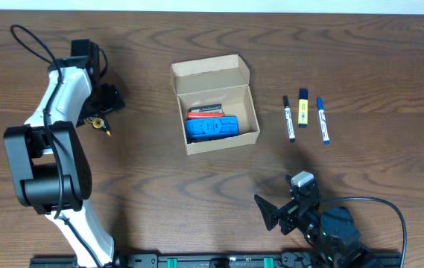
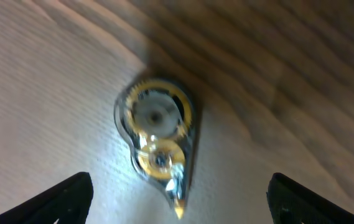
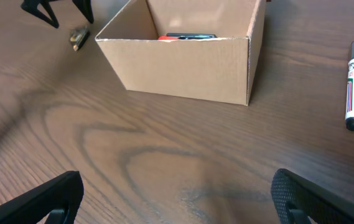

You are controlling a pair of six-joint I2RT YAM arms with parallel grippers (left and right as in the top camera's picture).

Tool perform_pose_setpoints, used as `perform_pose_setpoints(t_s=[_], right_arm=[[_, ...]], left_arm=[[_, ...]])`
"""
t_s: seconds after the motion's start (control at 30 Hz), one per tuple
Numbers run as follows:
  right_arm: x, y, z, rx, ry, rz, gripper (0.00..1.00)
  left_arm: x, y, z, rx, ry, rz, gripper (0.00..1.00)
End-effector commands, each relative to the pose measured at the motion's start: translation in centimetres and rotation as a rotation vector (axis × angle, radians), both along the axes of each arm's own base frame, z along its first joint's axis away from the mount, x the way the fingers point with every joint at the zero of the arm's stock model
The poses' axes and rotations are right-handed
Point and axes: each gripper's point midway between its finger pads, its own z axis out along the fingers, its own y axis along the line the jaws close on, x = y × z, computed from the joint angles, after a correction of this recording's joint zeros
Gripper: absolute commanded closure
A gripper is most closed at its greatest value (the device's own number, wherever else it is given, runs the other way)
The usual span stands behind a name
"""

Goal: Pack container
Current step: 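Grasp the correction tape roller with the left gripper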

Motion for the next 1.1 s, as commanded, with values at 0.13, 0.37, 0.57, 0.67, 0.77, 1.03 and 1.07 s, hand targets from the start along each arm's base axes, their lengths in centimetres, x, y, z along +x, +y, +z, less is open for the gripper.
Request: perform_pose_setpoints(t_s=[0.13,0.37,0.57,0.67,0.77,1.03,1.07], right_arm=[[0.0,0.0,-0.1,-0.015,-0.013,0.005,0.01],[0.0,0.0,-0.1,-0.015,-0.013,0.005,0.01],[0.0,0.0,-0.1,-0.015,-0.013,0.005,0.01],[0.0,0.0,-0.1,-0.015,-0.013,0.005,0.01],[0.0,0.0,-0.1,-0.015,-0.013,0.005,0.01],[0.0,0.0,-0.1,-0.015,-0.013,0.005,0.01],[0.0,0.0,-0.1,-0.015,-0.013,0.005,0.01]], left_arm=[[-1.3,0.9,-2.2,-0.026,0.013,0.035,0.09],[-0.9,0.8,-3.3,-0.022,-0.029,0.04,0.07],[-1.0,0.5,-4.3,-0.043,-0.046,0.038,0.06],[-0.9,0.3,-4.5,-0.049,-0.05,0.037,0.09],[-0.9,0.3,-4.5,-0.05,-0.05,0.036,0.2],[-0.9,0.2,-4.5,-0.059,-0.05,0.035,0.44],[-0.9,0.2,-4.5,-0.059,-0.05,0.035,0.47]])
